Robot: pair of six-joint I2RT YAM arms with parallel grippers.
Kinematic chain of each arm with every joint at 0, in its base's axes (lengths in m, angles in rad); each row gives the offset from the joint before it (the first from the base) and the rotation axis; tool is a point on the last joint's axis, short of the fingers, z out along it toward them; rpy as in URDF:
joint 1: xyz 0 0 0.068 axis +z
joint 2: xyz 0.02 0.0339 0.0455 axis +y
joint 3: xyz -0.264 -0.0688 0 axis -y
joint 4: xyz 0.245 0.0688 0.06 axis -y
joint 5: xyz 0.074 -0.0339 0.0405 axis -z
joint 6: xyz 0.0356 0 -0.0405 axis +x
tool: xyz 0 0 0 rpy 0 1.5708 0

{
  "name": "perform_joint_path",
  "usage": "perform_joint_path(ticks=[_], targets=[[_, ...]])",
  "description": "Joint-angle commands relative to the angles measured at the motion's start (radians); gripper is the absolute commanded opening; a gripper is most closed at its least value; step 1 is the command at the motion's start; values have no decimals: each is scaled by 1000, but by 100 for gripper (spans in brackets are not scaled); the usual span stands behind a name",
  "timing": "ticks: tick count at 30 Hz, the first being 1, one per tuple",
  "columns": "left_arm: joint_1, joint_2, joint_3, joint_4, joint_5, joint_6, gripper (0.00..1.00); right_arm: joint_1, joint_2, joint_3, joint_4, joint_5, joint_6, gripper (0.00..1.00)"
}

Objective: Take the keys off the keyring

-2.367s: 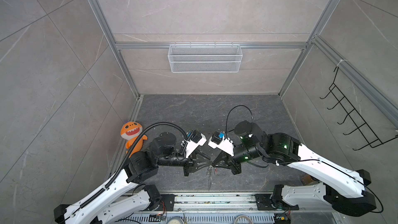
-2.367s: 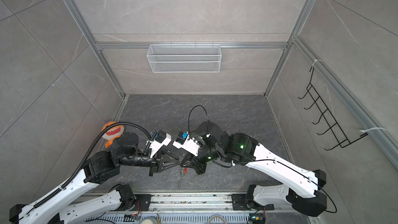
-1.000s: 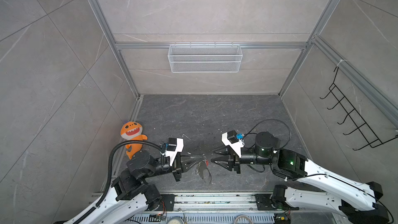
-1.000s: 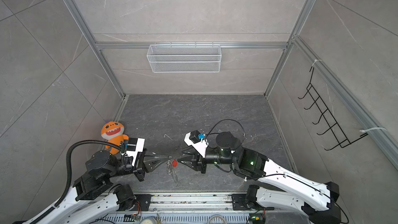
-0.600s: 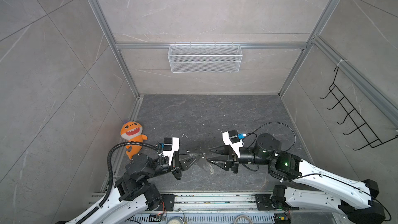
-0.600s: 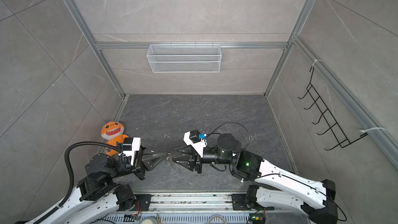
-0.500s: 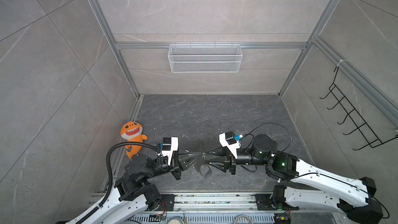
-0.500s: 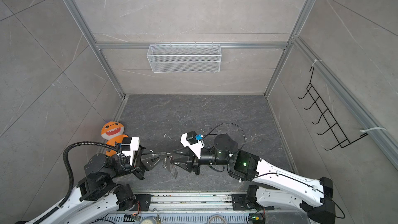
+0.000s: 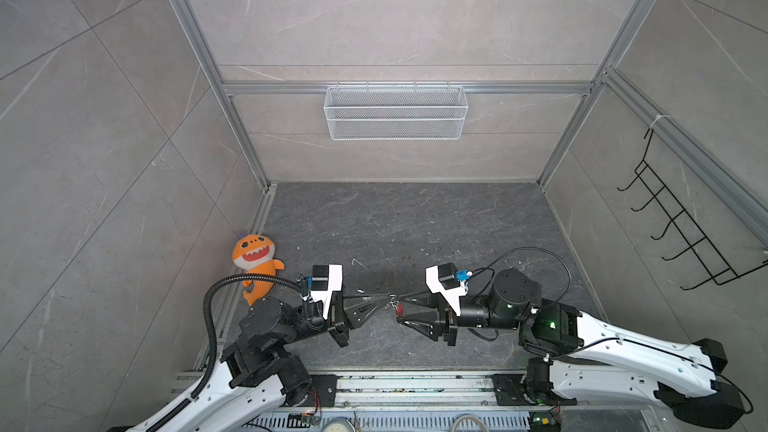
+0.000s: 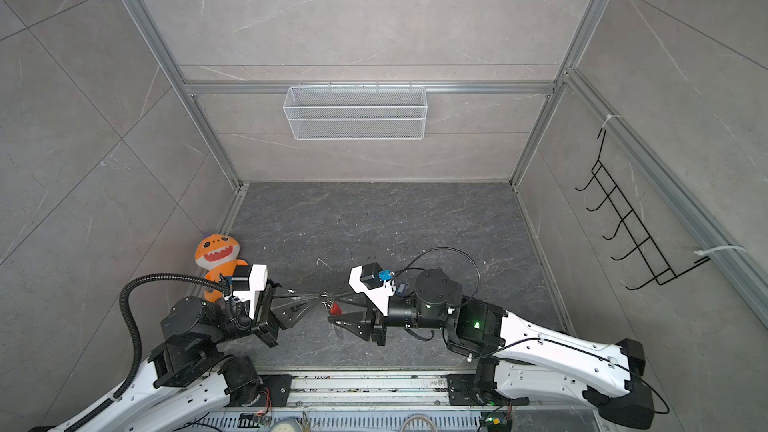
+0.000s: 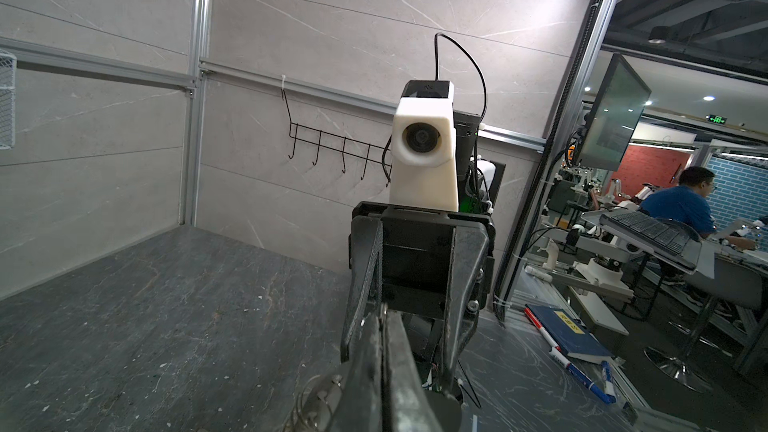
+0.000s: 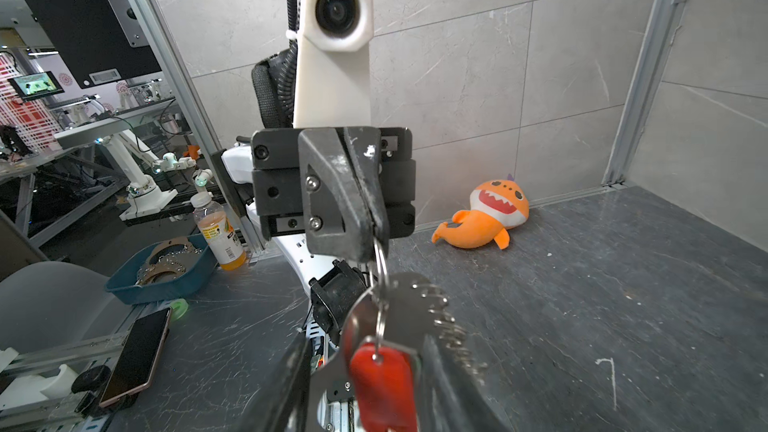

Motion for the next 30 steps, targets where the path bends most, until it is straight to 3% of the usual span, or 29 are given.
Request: perform_joint_path(ticks=[1,7,21,30], targets=[[-2,-12,20,60,18,-9,0,7,-46,-16,-10,54,-18,47],[-2,-4,23,61,22,-10,0,8,-39,-29,-31,144,-1,46],[-2,12,34,55,18,-7,0,29,28,-12,-34,132,-7,45],[-2,13,34,55,18,-8,0,35,47,-1,-33,133,-16,28]])
